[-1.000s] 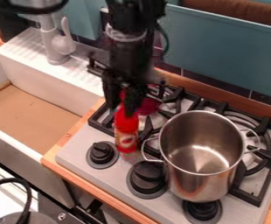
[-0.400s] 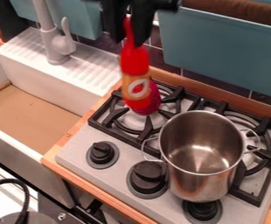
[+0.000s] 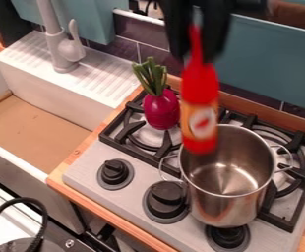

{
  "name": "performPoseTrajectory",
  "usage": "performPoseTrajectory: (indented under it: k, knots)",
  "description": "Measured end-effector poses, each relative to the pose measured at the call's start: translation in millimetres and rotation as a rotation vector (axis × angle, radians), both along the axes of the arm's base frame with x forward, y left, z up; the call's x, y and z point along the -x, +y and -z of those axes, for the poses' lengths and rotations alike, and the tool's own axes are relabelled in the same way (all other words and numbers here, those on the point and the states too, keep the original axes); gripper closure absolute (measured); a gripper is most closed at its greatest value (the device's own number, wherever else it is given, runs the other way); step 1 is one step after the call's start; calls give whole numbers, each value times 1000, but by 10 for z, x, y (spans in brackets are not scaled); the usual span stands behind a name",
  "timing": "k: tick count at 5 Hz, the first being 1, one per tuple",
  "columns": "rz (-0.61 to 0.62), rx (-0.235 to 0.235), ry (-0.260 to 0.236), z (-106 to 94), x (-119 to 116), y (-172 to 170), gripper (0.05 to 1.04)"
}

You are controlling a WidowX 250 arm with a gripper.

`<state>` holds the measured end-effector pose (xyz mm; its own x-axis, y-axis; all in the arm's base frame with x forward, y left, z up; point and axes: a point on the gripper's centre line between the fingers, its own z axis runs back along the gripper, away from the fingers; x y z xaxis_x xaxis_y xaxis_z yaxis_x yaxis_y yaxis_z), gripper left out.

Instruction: Put the sauce in the silver basket

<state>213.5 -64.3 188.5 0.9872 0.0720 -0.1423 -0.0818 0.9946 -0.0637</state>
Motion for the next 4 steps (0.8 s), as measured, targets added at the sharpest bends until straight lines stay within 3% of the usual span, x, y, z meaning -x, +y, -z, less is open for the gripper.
performPoseTrajectory:
  k: [1,2,3,4]
  knots:
    - [21,-60,-70,281,9,-192,806]
    - [35,-76,-134,581,-33,-296,806]
    - [16,-70,-176,685,-123,-285,806]
    - [0,-70,-185,753,-173,-222,806]
